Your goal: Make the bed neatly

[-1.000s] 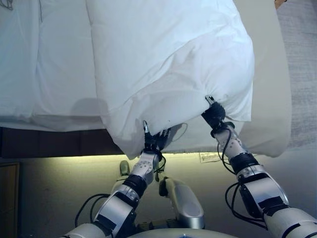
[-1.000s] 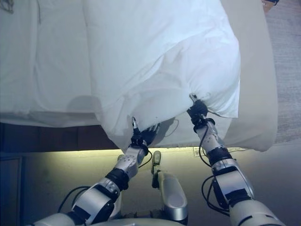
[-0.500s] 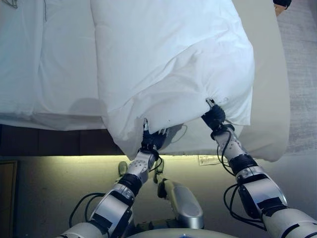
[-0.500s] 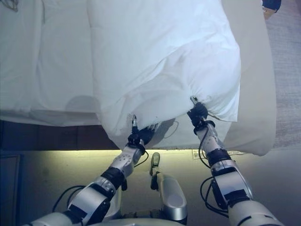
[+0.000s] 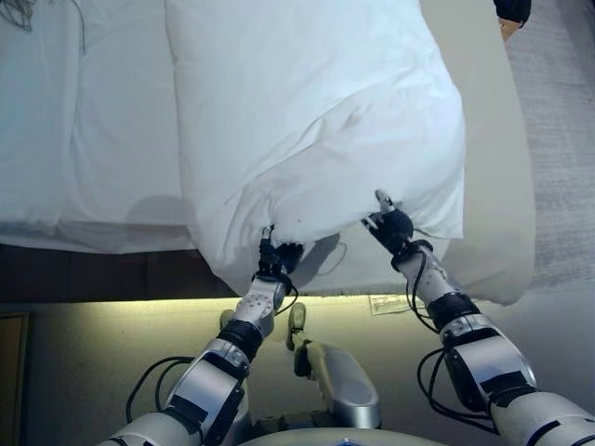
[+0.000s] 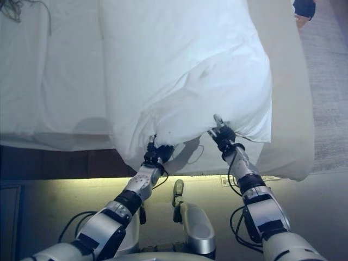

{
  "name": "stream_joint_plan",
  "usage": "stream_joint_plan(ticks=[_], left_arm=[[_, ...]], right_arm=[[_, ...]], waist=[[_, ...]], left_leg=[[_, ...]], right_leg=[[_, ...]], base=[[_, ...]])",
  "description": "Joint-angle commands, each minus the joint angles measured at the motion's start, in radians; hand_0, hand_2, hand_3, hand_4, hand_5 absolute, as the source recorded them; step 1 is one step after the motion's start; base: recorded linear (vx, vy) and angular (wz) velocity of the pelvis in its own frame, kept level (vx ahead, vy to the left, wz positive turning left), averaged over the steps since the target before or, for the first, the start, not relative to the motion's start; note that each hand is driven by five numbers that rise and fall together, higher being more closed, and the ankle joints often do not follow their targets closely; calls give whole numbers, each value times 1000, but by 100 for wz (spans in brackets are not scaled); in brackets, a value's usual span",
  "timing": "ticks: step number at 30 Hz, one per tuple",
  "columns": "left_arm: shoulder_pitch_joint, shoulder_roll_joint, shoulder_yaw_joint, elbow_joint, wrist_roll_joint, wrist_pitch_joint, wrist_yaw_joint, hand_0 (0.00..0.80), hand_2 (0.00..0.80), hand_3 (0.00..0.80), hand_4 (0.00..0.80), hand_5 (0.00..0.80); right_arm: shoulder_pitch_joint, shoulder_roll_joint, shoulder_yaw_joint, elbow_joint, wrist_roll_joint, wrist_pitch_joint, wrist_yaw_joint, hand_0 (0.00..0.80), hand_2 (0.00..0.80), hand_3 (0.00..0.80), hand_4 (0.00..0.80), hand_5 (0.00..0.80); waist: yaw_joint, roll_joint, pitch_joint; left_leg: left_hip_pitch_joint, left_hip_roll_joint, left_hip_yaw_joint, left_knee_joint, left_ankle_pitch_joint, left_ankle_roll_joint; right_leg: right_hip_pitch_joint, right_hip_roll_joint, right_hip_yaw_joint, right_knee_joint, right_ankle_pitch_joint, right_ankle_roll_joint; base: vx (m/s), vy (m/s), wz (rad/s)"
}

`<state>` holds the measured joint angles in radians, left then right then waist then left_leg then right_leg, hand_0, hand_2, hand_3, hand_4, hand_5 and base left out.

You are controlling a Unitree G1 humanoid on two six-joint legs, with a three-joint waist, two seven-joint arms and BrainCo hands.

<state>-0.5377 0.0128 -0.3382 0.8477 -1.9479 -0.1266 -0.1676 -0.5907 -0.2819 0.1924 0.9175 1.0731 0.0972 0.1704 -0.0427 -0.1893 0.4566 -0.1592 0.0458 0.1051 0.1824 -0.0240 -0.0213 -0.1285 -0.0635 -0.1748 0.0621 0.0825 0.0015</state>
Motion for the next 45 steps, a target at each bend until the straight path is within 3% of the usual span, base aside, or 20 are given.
stream_joint_plan(ticks=[1, 7, 18, 30, 42, 44, 45], left_arm=[[-15, -22, 37, -34, -17, -16, -60, 800, 800, 800, 800, 800], [31, -6, 96, -17, 8, 6, -133, 800, 800, 800, 800, 800], [170, 64, 277, -25, 134, 15, -187, 800, 800, 800, 800, 800], [281, 205, 505, 11, 308, 47, -188, 800, 800, 800, 800, 800], [444, 353, 721, 166, 457, 107, -184, 800, 800, 800, 800, 800], [456, 380, 752, 188, 468, 119, -171, 800, 800, 800, 800, 800], [455, 404, 765, 203, 476, 132, -162, 800, 800, 800, 800, 800]], right_arm=[[86, 10, 50, 25, -67, 40, 57, 0, 0, 0, 0, 0], [235, 50, 52, 147, -161, 99, 150, 0, 0, 0, 0, 0], [416, 66, -7, 218, -241, 93, 163, 0, 0, 0, 0, 0], [415, 39, -122, 279, -239, 77, 116, 0, 0, 0, 0, 0], [419, 26, -177, 330, -231, 68, 129, 0, 0, 0, 0, 0], [417, 25, -183, 336, -218, 61, 128, 0, 0, 0, 0, 0], [418, 20, -186, 338, -197, 51, 130, 0, 0, 0, 0, 0]], waist=[[11, 39, -100], [17, 79, -148], [39, 141, -277], [109, 180, -369], [195, 210, -407], [200, 213, -409], [196, 215, -409]], left_leg=[[41, 17, -5, -39, -12, -28], [91, 2, -8, -50, -16, -24], [210, -27, -45, -112, -13, -24], [289, -50, -125, -186, 3, -15], [288, -59, -195, -252, 49, -20], [282, -63, -216, -254, 53, -18], [267, -69, -240, -252, 66, -11]], right_leg=[[19, -42, 26, 36, -30, 91], [68, -57, 16, 37, -51, 91], [176, -73, -13, 25, -76, 91], [264, -70, -41, -12, -83, 86], [295, -71, -88, -61, -80, 88], [294, -64, -74, -65, -84, 85], [281, -49, -41, -63, -81, 75]], base=[[6, 125, -3], [32, 153, 0], [108, 129, 2], [65, 44, 13], [26, 5, 11], [-19, -22, 6], [-56, -19, 12]])
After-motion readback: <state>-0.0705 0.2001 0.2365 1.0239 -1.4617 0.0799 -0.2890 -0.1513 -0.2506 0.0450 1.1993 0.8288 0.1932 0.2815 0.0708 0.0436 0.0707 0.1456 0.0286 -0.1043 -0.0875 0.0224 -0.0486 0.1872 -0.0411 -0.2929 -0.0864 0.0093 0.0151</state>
